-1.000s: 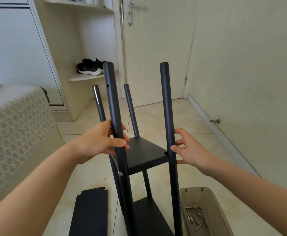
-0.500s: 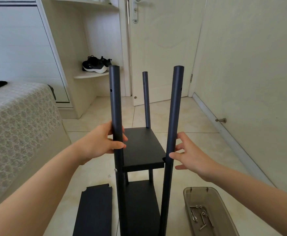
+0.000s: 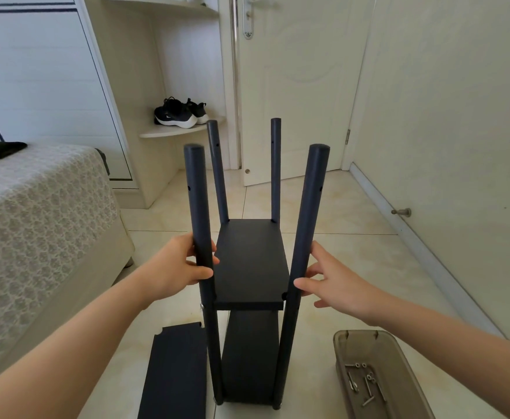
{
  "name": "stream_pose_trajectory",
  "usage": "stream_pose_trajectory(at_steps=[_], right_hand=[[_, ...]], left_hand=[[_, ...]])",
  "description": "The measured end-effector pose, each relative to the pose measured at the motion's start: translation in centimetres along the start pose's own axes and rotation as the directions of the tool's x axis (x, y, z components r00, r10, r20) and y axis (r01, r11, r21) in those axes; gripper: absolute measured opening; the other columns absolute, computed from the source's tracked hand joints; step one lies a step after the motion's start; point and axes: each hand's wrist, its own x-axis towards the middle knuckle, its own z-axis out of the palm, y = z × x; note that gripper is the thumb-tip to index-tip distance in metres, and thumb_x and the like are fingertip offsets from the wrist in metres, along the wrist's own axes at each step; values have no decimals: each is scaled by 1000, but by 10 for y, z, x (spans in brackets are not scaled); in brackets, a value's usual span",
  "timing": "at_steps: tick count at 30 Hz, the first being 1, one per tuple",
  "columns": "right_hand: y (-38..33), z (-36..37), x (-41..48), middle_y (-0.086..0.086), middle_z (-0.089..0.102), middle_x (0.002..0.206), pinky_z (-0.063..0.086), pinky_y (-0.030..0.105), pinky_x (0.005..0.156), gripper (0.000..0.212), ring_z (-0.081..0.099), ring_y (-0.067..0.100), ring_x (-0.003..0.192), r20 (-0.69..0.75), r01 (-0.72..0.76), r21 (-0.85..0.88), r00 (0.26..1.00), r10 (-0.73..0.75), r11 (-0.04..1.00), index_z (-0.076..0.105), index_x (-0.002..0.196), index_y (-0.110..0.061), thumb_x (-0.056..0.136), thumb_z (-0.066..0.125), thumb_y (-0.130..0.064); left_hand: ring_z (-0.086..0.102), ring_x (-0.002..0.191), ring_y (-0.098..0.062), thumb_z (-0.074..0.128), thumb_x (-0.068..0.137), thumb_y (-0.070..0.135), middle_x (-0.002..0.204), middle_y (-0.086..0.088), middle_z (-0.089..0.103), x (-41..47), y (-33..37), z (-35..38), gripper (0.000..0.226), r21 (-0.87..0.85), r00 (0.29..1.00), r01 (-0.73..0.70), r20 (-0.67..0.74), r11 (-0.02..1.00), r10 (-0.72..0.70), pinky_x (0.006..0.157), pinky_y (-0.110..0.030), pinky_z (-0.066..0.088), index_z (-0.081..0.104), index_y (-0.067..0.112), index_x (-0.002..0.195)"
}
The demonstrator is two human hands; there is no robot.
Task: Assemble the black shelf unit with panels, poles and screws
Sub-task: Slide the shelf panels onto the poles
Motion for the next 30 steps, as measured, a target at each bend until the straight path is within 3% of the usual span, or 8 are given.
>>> stream_pose_trajectory(at_steps=[5, 12, 15, 18, 20, 23, 26, 30], right_hand=[[-2, 4, -3, -12, 57, 111, 56, 22, 75, 54, 67, 11, 96, 62, 18, -30, 998, -16, 999, 25, 138, -47, 98, 56, -29], [-3, 3, -2, -6, 59, 118, 56, 23, 76, 54, 68, 10, 94, 78, 31, -64, 997, -26, 997, 29, 142, -39, 98, 57, -28], [-4, 3, -1, -6, 58, 120, 54, 19, 73, 50, 66, 11, 98, 71, 37, -97, 997, -30, 995, 33, 141, -35, 97, 58, -31], [-5, 4, 0, -6, 58, 122, 50, 13, 70, 46, 63, 9, 99, 55, 64, -146, 997, -57, 987, 39, 139, -29, 97, 57, -33], [-6, 4, 0, -4, 58, 124, 52, 16, 73, 43, 64, 11, 99, 54, 69, -151, 997, -62, 986, 42, 137, -27, 97, 57, -34], [-8, 5, 0, -3, 59, 123, 53, 19, 75, 41, 65, 12, 98, 55, 68, -148, 997, -60, 987, 44, 134, -24, 97, 58, -32], [-10, 5, -1, -3, 59, 122, 53, 19, 75, 39, 65, 12, 98, 58, 72, -146, 996, -64, 987, 45, 133, -24, 97, 58, -31], [-13, 3, -4, -4, 61, 117, 55, 21, 75, 32, 68, 11, 93, 64, 81, -110, 995, -75, 991, 50, 127, -23, 97, 57, -33]], left_hand=[[66, 94, -7, 66, 90, -3, 105, 8, 67, -3, -11, 6, 36, 31, 999, 49, -26, 998, -48, 68, -13, 51, 55, 18, 118], [62, 112, -20, 68, 92, 6, 114, 1, 67, -3, -17, 15, 36, 121, 990, 86, -124, 989, -70, 99, -35, 51, 57, 14, 125], [66, 98, -22, 67, 95, 22, 104, -1, 65, -4, -20, 20, 20, 224, 976, 173, -170, 959, -136, 91, -38, 57, 55, 14, 109], [72, 80, -23, 54, 99, 47, 92, -11, 71, -12, -21, 31, 43, 258, 926, 375, -63, 891, -371, 70, -32, 62, 57, 5, 91], [70, 73, -19, 45, 100, 57, 87, -9, 72, -17, -21, 44, 56, 215, 878, 447, 78, 868, -472, 64, -28, 60, 61, 4, 96], [70, 91, -16, 38, 101, 60, 103, -1, 72, -22, -23, 69, 59, 133, 849, 462, 220, 877, -481, 84, -31, 59, 64, 8, 112], [61, 105, -13, 42, 102, 53, 119, 4, 64, -22, -27, 101, 50, -57, 865, 459, 258, 887, -431, 96, -31, 51, 58, 14, 130], [48, 136, -24, 45, 103, 47, 143, -3, 56, -23, -31, 138, 57, -471, 842, 540, 278, 698, -463, 114, -40, 37, 46, 11, 146]])
